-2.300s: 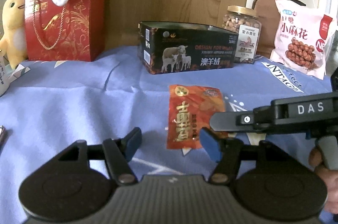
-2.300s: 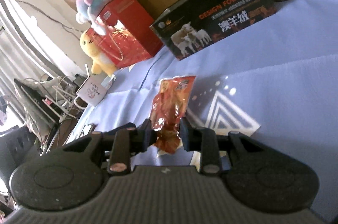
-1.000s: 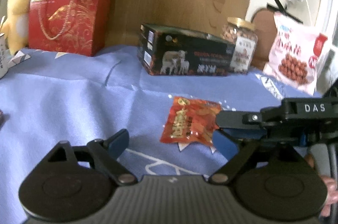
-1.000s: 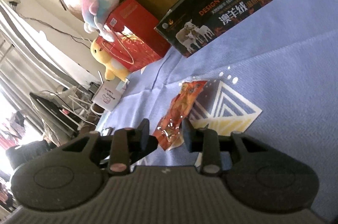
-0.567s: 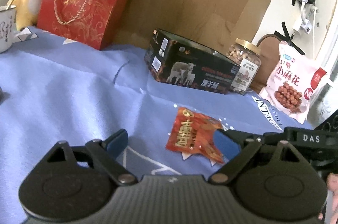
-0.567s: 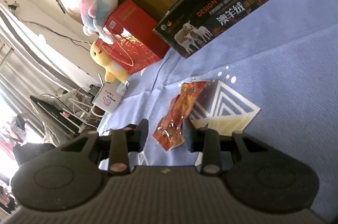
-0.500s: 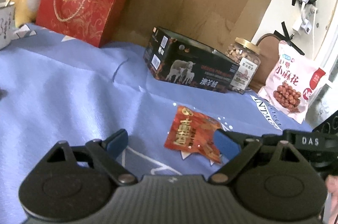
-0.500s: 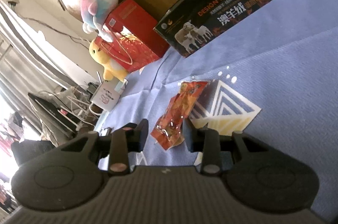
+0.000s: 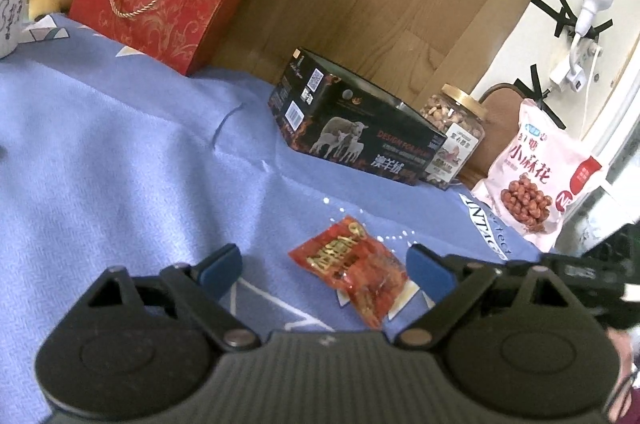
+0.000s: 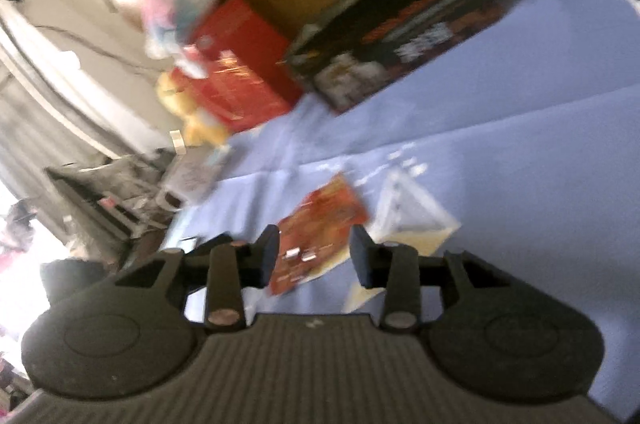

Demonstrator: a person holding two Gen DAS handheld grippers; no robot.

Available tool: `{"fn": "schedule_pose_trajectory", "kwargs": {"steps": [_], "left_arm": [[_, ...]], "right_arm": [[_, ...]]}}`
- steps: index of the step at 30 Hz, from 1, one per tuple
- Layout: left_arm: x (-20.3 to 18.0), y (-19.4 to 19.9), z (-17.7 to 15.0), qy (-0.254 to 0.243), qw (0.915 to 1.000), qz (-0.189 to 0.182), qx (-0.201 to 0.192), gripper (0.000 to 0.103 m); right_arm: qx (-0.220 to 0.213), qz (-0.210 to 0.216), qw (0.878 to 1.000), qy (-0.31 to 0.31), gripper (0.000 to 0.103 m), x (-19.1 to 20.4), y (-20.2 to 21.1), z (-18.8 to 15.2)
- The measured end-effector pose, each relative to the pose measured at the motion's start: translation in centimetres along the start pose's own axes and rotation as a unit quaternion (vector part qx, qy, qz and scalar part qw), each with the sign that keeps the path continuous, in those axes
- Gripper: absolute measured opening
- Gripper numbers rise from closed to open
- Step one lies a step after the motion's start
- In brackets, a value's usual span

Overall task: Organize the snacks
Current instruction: 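Reach the right gripper to the red-orange snack bag and grasp it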

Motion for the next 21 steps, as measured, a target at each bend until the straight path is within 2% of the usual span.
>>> {"fn": "schedule_pose_trajectory", "kwargs": {"steps": [2, 10, 12, 14, 16, 21], "left_arm": [[0.0, 0.0, 0.0, -0.002, 1.0000, 0.001, 0.000, 0.093], [-0.4, -0.3, -0.1, -0.017, 0.9998, 0.007, 0.004, 0.092], [-0.4, -0.3, -0.1, -0.017, 0.9998, 0.007, 0.004, 0.090], [-0.4, -0.3, -0.1, -0.018, 0.9998, 0.006, 0.004, 0.090], [-0.5, -0.4, -0.1, -0.020, 0.9998, 0.006, 0.005, 0.090], [-0.3, -0.4, 0.0, -0.014, 0.9999, 0.000, 0.005, 0.090]], "right_arm": [[0.013, -0.011, 1.000, -0.002, 0.041, -0.7, -0.5, 0.4], [0.099, 0.048, 0.994, 0.013, 0.039, 1.3, -4.3, 0.2], [0.117, 0.067, 0.991, 0.011, 0.030, 1.6, -5.0, -0.3], [0.120, 0.074, 0.990, 0.024, 0.013, 1.8, -5.2, -1.0], [0.115, 0.073, 0.990, 0.033, 0.004, 1.9, -5.2, -1.8], [0.100, 0.062, 0.992, 0.053, 0.004, 2.5, -4.7, -1.9]]}}
Point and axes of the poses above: each gripper's, at about its wrist camera, not at the fingertips, and y roughly against the way its jaws point, x to its left, z to its top, the point moved 6 cm from there along -y, roughly the way its jaws point, and after that the axes turned 3 degrees about -z, right-handed, at the moved point
